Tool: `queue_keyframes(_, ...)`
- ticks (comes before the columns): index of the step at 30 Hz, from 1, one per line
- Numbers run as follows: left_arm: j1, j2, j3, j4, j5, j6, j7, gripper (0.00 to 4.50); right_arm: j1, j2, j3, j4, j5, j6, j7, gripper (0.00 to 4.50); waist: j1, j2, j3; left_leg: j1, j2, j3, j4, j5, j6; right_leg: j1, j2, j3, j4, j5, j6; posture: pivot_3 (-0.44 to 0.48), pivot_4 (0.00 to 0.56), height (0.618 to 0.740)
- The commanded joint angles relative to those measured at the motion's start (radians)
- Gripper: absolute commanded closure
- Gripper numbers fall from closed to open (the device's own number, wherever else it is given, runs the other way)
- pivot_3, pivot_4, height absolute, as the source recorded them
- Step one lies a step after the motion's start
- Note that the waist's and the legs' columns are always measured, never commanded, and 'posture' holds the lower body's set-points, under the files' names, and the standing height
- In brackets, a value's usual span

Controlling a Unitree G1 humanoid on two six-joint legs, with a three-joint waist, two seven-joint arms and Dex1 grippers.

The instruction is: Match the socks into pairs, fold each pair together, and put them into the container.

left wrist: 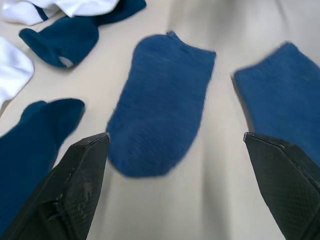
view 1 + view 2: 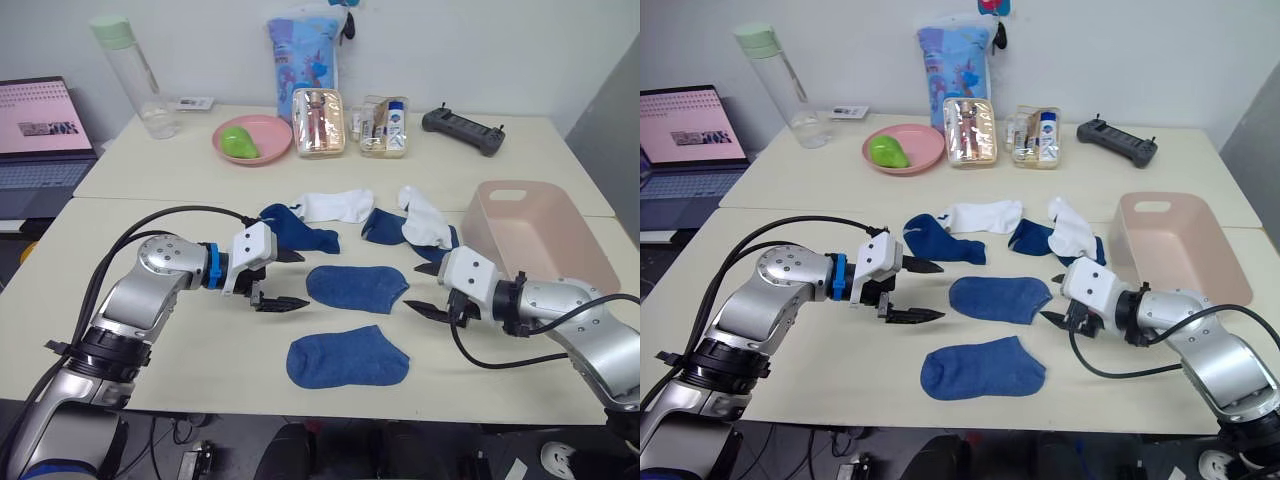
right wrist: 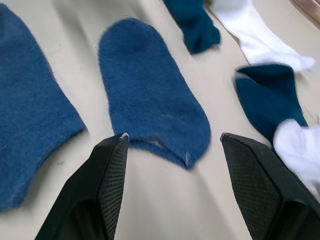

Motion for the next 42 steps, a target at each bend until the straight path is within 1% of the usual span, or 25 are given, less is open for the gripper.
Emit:
queue_keyframes(1,0.002,-0.005,-0.044,0.106,0.17,-0.301,0.043,0.02,0.013,-0.029,0.063,0.058,-0.119,-0.183,0.05,1.34,0.001,0.0,0.0,0.0,0.0,0.0,0.0,0.0,0.0,0.0,0.0,0.001,0.0,0.0,0.0,0.0,0.15,0.733)
queue_keyframes(3,-0.004,-0.02,-0.082,0.175,0.248,-0.482,0.054,0.02,0.007,-0.02,0.09,0.107,-0.157,-0.256,0.071,1.34,-0.002,0.0,0.0,0.001,0.0,0.001,0.0,0.0,0.001,0.0,0.0,0.001,0.0,0.0,0.001,0.0,0.15,0.733)
queue_keyframes(5,-0.024,-0.048,-0.104,0.254,0.304,-0.591,0.085,0.02,-0.007,-0.007,0.108,0.157,-0.185,-0.31,0.089,1.34,-0.003,0.0,0.0,0.001,0.0,0.002,0.0,0.0,0.001,0.0,0.0,0.001,0.001,0.0,0.001,0.0,0.15,0.733)
queue_keyframes(8,-0.072,-0.09,-0.121,0.369,0.37,-0.698,0.137,0.02,-0.038,0.017,0.124,0.22,-0.217,-0.368,0.11,1.34,-0.001,0.0,0.0,0.001,0.0,0.001,0.0,0.0,0.001,0.0,0.0,0.0,0.001,0.0,0.001,0.0,0.15,0.733)
queue_keyframes(10,-0.104,-0.125,-0.12,0.416,0.383,-0.721,0.16,0.02,-0.074,0.046,0.14,0.271,-0.242,-0.403,0.122,1.34,-0.002,0.0,0.0,0.002,0.0,0.001,0.001,0.0,0.001,0.001,0.0,0.0,0.002,0.001,0.001,0.0,0.15,0.733)
queue_keyframes(14,-0.138,-0.151,-0.131,0.476,0.41,-0.774,0.157,0.02,-0.135,0.094,0.165,0.355,-0.287,-0.458,0.141,1.34,-0.005,0.0,0.0,0.002,0.0,0.001,0.002,0.0,0.001,0.001,0.001,0.0,0.002,0.002,0.002,0.0,0.15,0.733)
queue_keyframes(16,-0.148,-0.161,-0.14,0.497,0.416,-0.793,0.147,0.42,-0.166,0.12,0.178,0.4,-0.307,-0.484,0.147,1.34,-0.005,0.0,0.0,0.002,0.0,0.001,0.002,0.0,0.001,0.001,0.001,0.0,0.002,0.002,0.002,0.0,0.15,0.733)
queue_keyframes(18,-0.154,-0.17,-0.153,0.51,0.411,-0.799,0.119,0.95,-0.201,0.15,0.194,0.45,-0.326,-0.504,0.15,1.34,-0.007,0.0,0.0,0.002,0.0,0.001,0.003,0.0,0.001,0.001,0.001,0.0,0.002,0.002,0.002,0.0,0.15,0.733)
queue_keyframes(19,-0.156,-0.173,-0.16,0.517,0.415,-0.803,0.113,1.28,-0.21,0.162,0.197,0.467,-0.328,-0.505,0.158,1.52,-0.007,0.0,0.0,0.002,0.0,0.001,0.003,0.0,0.001,0.001,0.001,0.0,0.003,0.002,0.002,0.0,0.15,0.733)
queue_keyframes(20,-0.158,-0.174,-0.167,0.524,0.421,-0.815,0.108,1.59,-0.215,0.167,0.199,0.476,-0.331,-0.506,0.166,1.72,-0.006,0.0,-0.001,0.002,0.0,0.001,0.003,0.0,0.001,0.001,0.001,0.0,0.003,0.002,0.002,0.0,0.15,0.733)
queue_keyframes(22,-0.157,-0.183,-0.172,0.526,0.417,-0.809,0.098,2.22,-0.213,0.173,0.198,0.48,-0.323,-0.497,0.191,2.26,-0.006,0.0,-0.001,0.002,0.0,0.0,0.004,0.0,0.001,0.002,0.001,0.0,0.003,0.002,0.002,0.0,0.15,0.733)
queue_keyframes(25,-0.155,-0.193,-0.173,0.523,0.405,-0.802,0.081,3.28,-0.209,0.188,0.185,0.47,-0.295,-0.446,0.214,3.4,-0.007,0.0,-0.001,0.002,0.0,0.001,0.004,0.0,0.001,0.001,0.001,0.0,0.003,0.002,0.002,0.0,0.15,0.733)
queue_keyframes(27,-0.148,-0.199,-0.166,0.511,0.375,-0.755,0.05,3.95,-0.202,0.194,0.179,0.463,-0.279,-0.409,0.228,4.17,-0.006,0.0,-0.001,0.002,0.0,0.001,0.004,0.0,0.001,0.002,0.001,0.0,0.003,0.002,0.002,0.0,0.15,0.733)
queue_keyframes(28,-0.145,-0.2,-0.162,0.508,0.365,-0.733,0.036,4.3,-0.198,0.199,0.175,0.458,-0.27,-0.388,0.234,4.49,-0.007,0.0,-0.001,0.002,0.0,0.0,0.005,0.0,0.001,0.002,0.001,0.0,0.003,0.002,0.002,0.0,0.15,0.733)
queue_keyframes(29,-0.142,-0.201,-0.154,0.496,0.346,-0.69,0.019,4.49,-0.193,0.206,0.164,0.447,-0.251,-0.348,0.237,4.5,-0.007,0.0,-0.001,0.002,0.0,0.0,0.005,0.0,0.001,0.002,0.001,0.0,0.003,0.002,0.002,0.0,0.15,0.733)
queue_keyframes(35,-0.127,-0.191,-0.099,0.358,0.217,-0.428,-0.073,4.49,-0.171,0.216,0.112,0.367,-0.162,-0.174,0.253,4.5,-0.012,0.001,0.0,0.001,0.0,0.0,0.005,0.0,0.001,0.001,0.001,0.0,0.003,0.002,0.002,0.0,0.15,0.733)
queue_keyframes(38,-0.104,-0.164,-0.065,0.218,0.116,-0.187,-0.128,4.49,-0.156,0.232,0.043,0.276,-0.041,0.029,0.241,4.5,-0.013,0.001,0.0,0.0,0.001,-0.001,0.005,0.0,0.001,0.001,0.002,0.0,0.003,0.002,0.002,0.0,0.15,0.733)
queue_keyframes(41,-0.083,-0.098,-0.022,0.061,-0.017,0.139,-0.18,4.49,-0.149,0.248,-0.059,0.16,0.125,0.314,0.207,4.5,-0.017,0.001,0.0,0.0,0.001,-0.002,0.005,0.0,0.001,0.0,0.002,-0.001,0.004,0.002,0.002,0.0,0.15,0.733)
queue_keyframes(42,-0.081,-0.084,-0.013,0.025,-0.047,0.21,-0.184,4.49,-0.15,0.25,-0.077,0.137,0.156,0.371,0.195,4.5,-0.017,0.001,0.0,0.0,0.001,-0.002,0.005,0.0,0.001,0.001,0.002,-0.001,0.004,0.002,0.002,0.0,0.15,0.733)
